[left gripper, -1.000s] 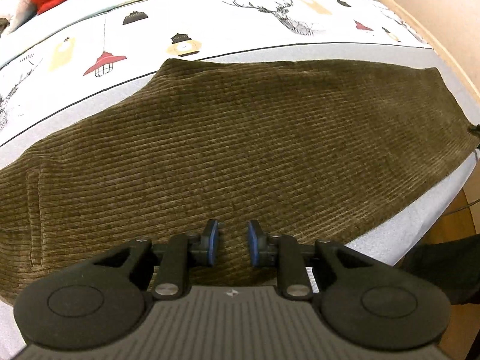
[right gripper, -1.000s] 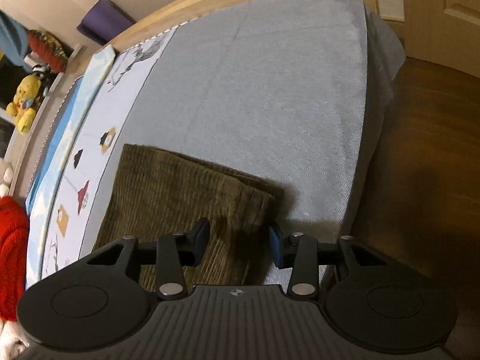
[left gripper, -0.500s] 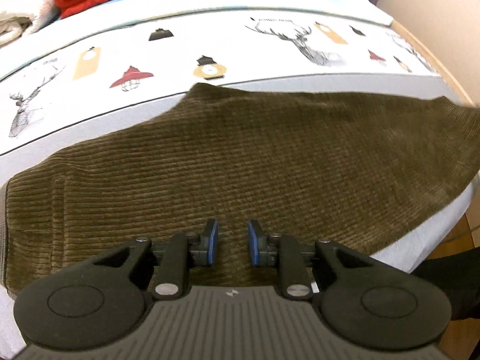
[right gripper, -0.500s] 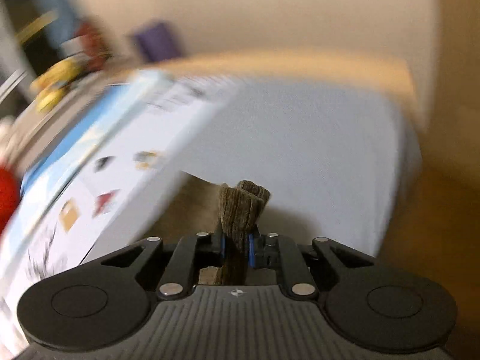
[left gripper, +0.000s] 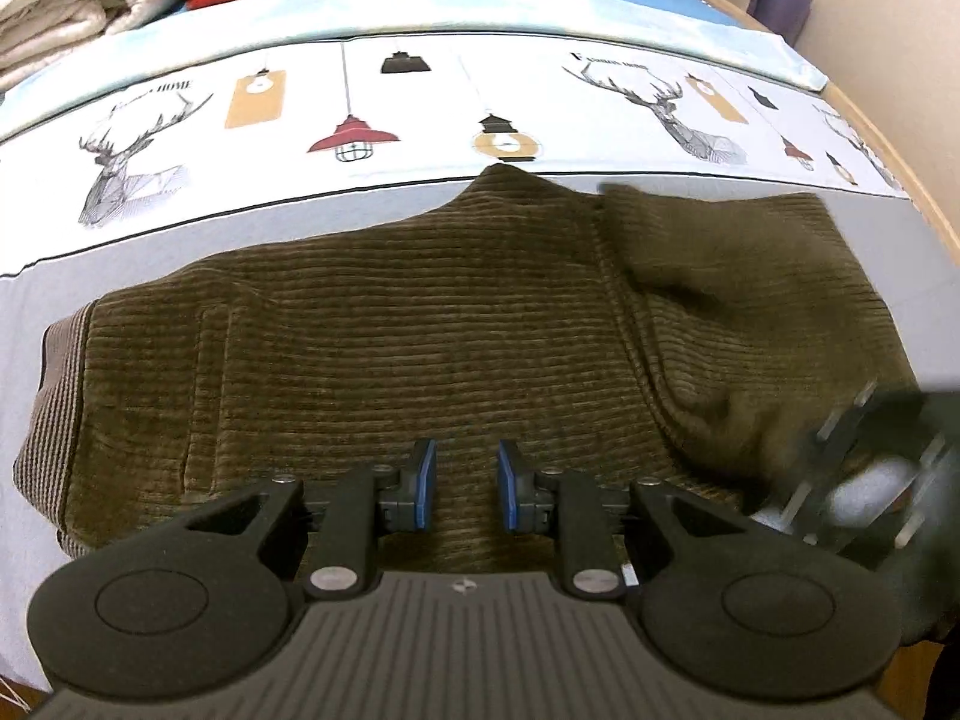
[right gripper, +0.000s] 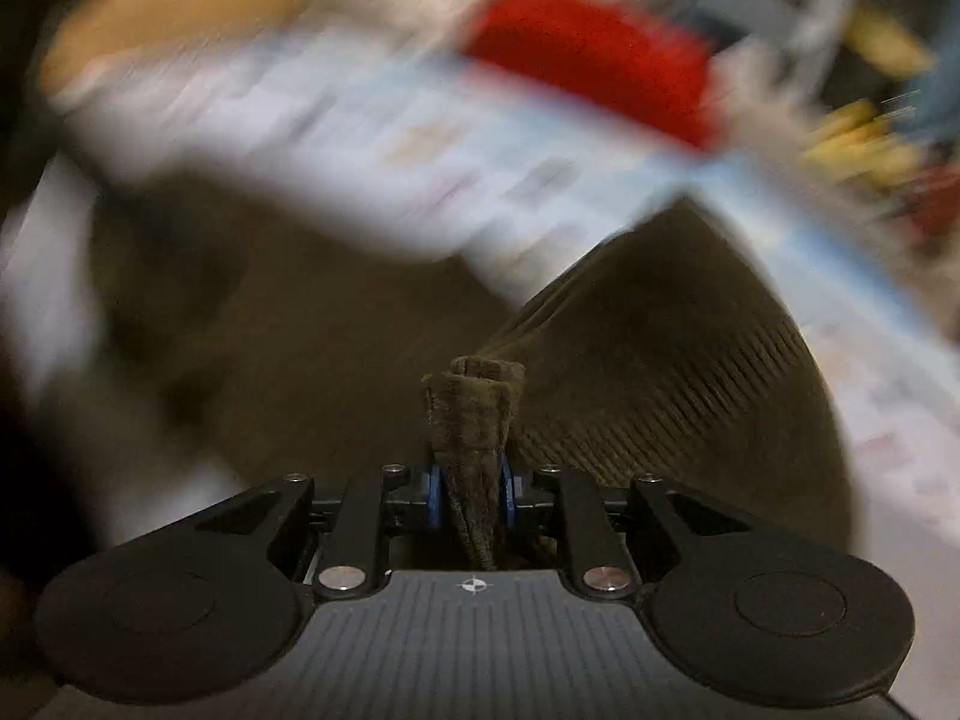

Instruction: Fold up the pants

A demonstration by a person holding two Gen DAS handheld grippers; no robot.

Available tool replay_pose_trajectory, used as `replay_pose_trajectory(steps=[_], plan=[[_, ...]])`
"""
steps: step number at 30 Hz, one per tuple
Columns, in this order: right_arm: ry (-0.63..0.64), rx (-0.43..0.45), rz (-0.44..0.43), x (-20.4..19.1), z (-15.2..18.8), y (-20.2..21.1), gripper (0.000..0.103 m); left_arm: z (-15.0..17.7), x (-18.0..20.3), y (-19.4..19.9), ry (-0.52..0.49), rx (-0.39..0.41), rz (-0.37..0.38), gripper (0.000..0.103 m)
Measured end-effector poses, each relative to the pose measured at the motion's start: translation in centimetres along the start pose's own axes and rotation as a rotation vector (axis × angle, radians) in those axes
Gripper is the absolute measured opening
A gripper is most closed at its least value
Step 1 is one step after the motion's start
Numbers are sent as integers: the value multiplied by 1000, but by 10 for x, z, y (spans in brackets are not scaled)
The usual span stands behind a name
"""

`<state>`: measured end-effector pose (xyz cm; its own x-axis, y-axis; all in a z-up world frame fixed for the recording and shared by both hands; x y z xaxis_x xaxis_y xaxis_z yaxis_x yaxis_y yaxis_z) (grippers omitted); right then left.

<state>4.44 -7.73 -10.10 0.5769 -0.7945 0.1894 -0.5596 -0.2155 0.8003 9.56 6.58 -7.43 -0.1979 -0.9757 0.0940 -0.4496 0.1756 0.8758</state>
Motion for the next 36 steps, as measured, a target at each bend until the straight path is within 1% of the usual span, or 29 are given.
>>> replay_pose_trajectory(steps=[1,2,3,5,6,7,9,11,15,17,19,21,22,23,24,25,26,28,30,31,32,33,34,35,36], plan=[[45,3,4,-10,1,0,33,0,-2,1,6,2,1,24],[84,30,17,-14,0,4,33,0,-4,2,11,5,4,24],[87,49,4,-13,-3,8,36,0,-4,4,15,8,6,24],[-11,86,-46,1,-8,18,43,-1,-5,5,18,13,8,24],[-75,105,-57,11,-11,22,46,-1,-5,4,18,14,8,24],[-111,118,-58,14,-11,24,48,-2,-5,4,17,13,8,24],[-143,129,-58,19,-13,23,48,-2,-2,3,11,12,9,24],[-149,121,-72,20,-11,19,48,-1,0,2,2,8,9,24],[-90,47,-69,8,-3,1,48,0,2,-1,-9,0,1,24],[-72,26,-52,4,0,-6,49,0,2,-3,-7,-3,-5,24],[-84,25,-46,4,-5,-13,49,1,2,-3,-8,-5,-8,24],[-127,24,-61,10,-7,-12,49,1,4,-4,-16,-8,-13,24],[-160,26,-78,14,-8,-10,47,1,5,-5,-21,-10,-16,24],[-202,29,-109,20,-8,-8,38,1,5,-6,-24,-10,-20,24],[-257,33,-156,27,-8,-7,30,0,6,-6,-23,-9,-22,24],[-311,38,-191,34,-7,-4,27,-1,6,-6,-20,-7,-22,24],[-370,49,-219,43,-6,-1,25,-1,6,-7,-17,-5,-22,24],[-492,84,-284,63,-5,9,24,-2,6,-7,-16,-3,-21,24],[-551,150,-323,78,-5,26,23,-2,7,-7,-21,-2,-19,24],[-537,177,-331,80,-7,36,23,-2,8,-7,-24,-2,-17,24],[-480,193,-326,77,-9,44,24,-2,9,-7,-27,-2,-18,24],[-381,192,-312,68,-9,50,24,-2,10,-8,-30,-3,-19,24],[-317,170,-306,60,-7,50,24,-2,10,-8,-32,-4,-20,24],[-270,132,-312,51,-3,46,27,-2,10,-9,-32,-5,-20,24],[-236,88,-330,41,1,39,27,-2,11,-9,-31,-5,-20,24]])
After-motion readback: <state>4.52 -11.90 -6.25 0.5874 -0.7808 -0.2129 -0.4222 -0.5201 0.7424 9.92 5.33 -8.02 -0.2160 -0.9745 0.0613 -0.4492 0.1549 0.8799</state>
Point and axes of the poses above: each gripper's, at about its wrist camera, not at the fingertips, and y roughly against the way its jaws point, x to its right, z to its underside, the point moved 3 cm from there along -y, roughly the way its jaws point, and after that the axes turned 2 degrees about z, right-handed, at the moved point
